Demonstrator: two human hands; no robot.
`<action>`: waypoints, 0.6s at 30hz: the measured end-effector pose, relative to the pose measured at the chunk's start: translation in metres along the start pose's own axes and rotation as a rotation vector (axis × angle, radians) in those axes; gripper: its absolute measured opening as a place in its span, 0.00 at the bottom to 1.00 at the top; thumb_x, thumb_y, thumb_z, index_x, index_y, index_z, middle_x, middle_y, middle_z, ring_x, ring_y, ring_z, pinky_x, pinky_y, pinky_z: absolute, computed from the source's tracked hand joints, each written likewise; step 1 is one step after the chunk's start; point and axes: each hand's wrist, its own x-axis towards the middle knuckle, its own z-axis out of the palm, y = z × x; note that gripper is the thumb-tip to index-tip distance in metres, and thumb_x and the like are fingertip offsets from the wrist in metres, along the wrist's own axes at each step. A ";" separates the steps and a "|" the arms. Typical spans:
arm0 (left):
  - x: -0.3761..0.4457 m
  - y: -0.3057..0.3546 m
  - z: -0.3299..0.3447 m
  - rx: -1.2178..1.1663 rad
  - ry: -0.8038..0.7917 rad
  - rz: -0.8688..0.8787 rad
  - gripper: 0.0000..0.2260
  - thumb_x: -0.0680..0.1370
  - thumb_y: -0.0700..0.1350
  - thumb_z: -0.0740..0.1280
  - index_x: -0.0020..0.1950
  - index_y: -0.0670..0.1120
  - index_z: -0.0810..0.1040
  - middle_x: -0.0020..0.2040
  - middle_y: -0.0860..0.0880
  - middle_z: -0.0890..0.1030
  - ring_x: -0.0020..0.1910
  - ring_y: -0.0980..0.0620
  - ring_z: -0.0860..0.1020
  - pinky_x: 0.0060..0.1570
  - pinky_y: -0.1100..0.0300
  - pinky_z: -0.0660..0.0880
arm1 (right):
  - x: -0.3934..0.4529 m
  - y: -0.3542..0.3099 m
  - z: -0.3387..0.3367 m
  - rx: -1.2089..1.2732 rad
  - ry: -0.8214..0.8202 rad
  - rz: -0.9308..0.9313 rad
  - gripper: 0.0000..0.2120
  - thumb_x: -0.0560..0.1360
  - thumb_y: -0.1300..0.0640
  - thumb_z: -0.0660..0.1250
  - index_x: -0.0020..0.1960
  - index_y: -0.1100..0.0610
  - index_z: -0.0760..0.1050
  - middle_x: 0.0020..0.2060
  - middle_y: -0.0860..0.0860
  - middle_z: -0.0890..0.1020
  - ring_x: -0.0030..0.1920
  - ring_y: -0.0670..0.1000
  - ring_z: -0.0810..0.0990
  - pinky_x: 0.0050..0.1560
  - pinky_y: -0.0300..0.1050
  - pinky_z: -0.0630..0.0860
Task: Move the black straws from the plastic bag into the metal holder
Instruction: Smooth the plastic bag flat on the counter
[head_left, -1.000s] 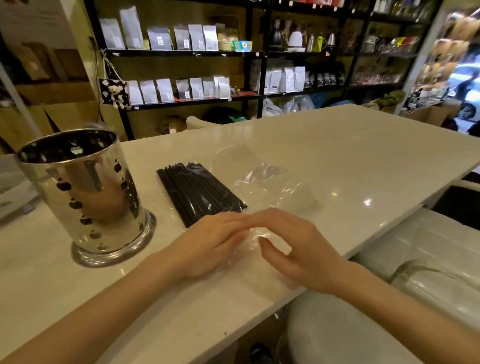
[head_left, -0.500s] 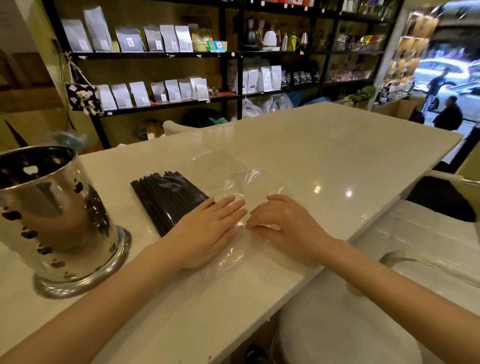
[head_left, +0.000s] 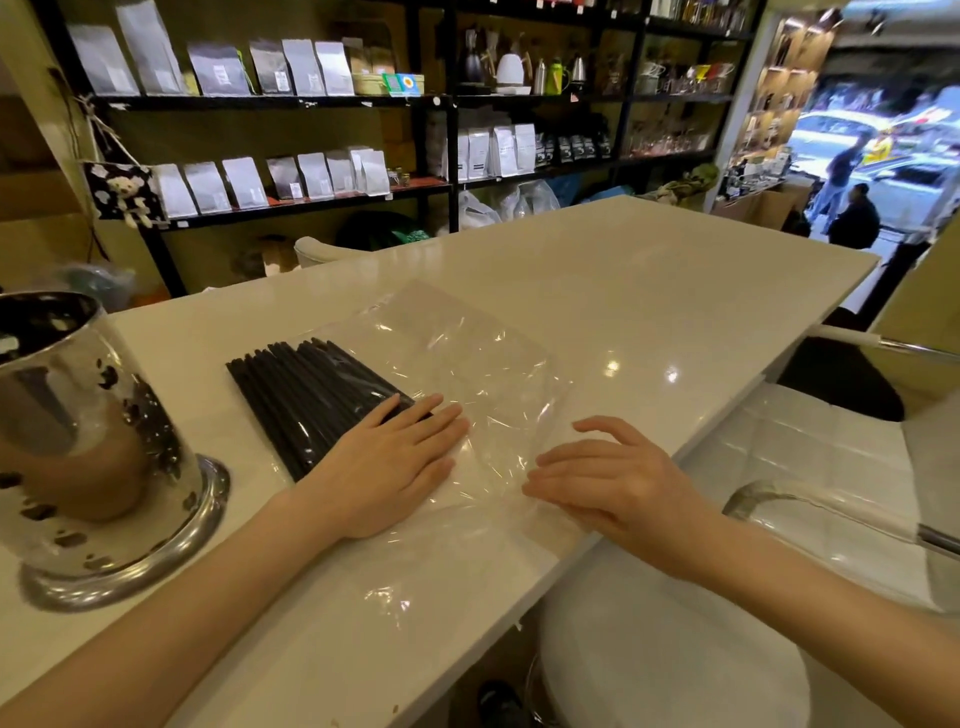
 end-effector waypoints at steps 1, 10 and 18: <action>0.000 -0.001 0.000 0.005 -0.006 0.001 0.27 0.74 0.58 0.35 0.73 0.54 0.44 0.76 0.57 0.46 0.73 0.58 0.39 0.69 0.59 0.33 | -0.003 -0.003 -0.001 -0.009 -0.009 -0.009 0.12 0.78 0.54 0.58 0.51 0.53 0.81 0.45 0.46 0.86 0.50 0.44 0.81 0.59 0.48 0.69; 0.009 0.008 -0.013 -0.057 0.009 0.000 0.35 0.69 0.62 0.32 0.73 0.54 0.55 0.75 0.55 0.56 0.74 0.57 0.50 0.69 0.62 0.42 | -0.008 -0.009 -0.010 0.014 -0.124 0.066 0.16 0.80 0.53 0.53 0.54 0.53 0.79 0.46 0.47 0.85 0.50 0.45 0.79 0.57 0.44 0.70; 0.027 0.031 -0.020 -0.090 -0.036 0.052 0.34 0.69 0.62 0.35 0.73 0.54 0.53 0.76 0.55 0.53 0.74 0.58 0.49 0.71 0.59 0.45 | -0.005 0.000 -0.030 0.312 -0.351 0.282 0.16 0.68 0.52 0.61 0.51 0.55 0.80 0.45 0.49 0.85 0.47 0.49 0.81 0.52 0.48 0.75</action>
